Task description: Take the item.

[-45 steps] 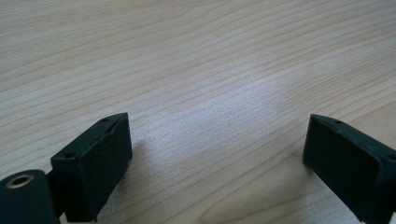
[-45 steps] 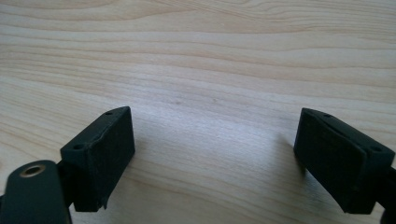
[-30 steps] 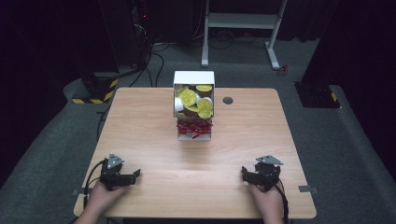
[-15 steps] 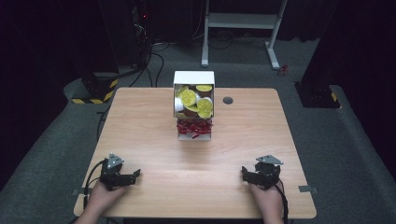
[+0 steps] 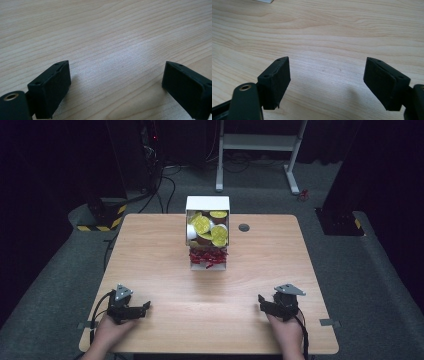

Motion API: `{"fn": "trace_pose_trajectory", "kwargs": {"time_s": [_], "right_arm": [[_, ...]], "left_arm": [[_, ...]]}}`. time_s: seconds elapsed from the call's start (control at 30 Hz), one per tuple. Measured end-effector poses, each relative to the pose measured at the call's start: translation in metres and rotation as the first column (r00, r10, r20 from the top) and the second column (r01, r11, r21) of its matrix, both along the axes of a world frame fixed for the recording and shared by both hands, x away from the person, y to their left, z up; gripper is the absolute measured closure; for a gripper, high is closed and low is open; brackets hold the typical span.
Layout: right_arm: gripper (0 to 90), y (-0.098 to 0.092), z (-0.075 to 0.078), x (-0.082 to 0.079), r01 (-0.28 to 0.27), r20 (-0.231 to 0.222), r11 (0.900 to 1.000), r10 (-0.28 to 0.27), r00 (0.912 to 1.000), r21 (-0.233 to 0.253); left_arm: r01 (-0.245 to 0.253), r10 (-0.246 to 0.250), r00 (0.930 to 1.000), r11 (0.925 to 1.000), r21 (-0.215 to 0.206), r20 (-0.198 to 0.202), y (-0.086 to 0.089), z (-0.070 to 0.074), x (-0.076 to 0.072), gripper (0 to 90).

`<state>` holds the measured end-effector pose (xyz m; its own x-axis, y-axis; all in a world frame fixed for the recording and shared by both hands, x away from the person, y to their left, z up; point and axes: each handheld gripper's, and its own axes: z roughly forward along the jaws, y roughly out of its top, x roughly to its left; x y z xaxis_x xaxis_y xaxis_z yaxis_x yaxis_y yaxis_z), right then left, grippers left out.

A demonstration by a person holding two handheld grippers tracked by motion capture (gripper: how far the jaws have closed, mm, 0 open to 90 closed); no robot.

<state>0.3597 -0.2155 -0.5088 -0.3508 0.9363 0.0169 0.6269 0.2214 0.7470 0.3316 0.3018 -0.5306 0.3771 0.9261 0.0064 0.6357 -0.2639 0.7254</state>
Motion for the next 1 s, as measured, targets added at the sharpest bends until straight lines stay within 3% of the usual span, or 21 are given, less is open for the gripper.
{"fn": "trace_pose_trajectory", "kwargs": {"time_s": [0.13,0.23,0.27,0.33,0.4,0.47,0.83,1.0], "right_arm": [[24.1,0.007,0.001,-0.001,-0.012,-0.006,1.0,0.012,0.9999,0.01],[25.0,0.013,0.005,-0.001,-0.031,0.023,0.999,0.03,0.9993,0.013],[25.0,0.016,0.006,0.0,-0.036,0.053,0.999,0.036,0.9979,0.008],[25.1,0.018,0.007,0.0,-0.035,0.05,0.999,0.034,0.9982,0.02],[27.2,0.023,0.01,0.002,-0.037,0.061,0.999,0.037,0.9974,0.002],[33.1,0.027,0.015,0.006,-0.042,0.074,0.999,0.041,0.9964,0.007],[41.9,0.046,0.024,0.017,-0.082,0.075,0.996,0.08,0.994,0.032],[44.4,0.054,0.023,0.023,-0.074,0.067,0.996,0.071,0.9952,0.048]], "left_arm": [[0.002,-0.002,1.0,1.0,0.002,0.003,0.0,0.0,0.0,8.6],[0.003,-0.003,1.0,1.0,0.0,0.003,0.0,0.0,0.0,8.7],[0.004,-0.004,1.0,1.0,0.001,0.003,0.0,0.0,0.0,8.7],[0.003,-0.003,1.0,1.0,-0.004,0.0,0.0,0.0,0.0,8.7],[0.008,-0.008,1.0,1.0,0.004,-0.003,0.001,0.0,0.0,8.7],[0.009,-0.009,1.0,0.9999,0.008,-0.001,0.001,0.0,0.0,8.7],[0.003,-0.003,1.0,1.0,-0.004,-0.004,0.0,0.0,-0.001,8.8],[0.001,-0.001,1.0,1.0,-0.004,-0.001,0.0,0.0,-0.001,8.9]]}}
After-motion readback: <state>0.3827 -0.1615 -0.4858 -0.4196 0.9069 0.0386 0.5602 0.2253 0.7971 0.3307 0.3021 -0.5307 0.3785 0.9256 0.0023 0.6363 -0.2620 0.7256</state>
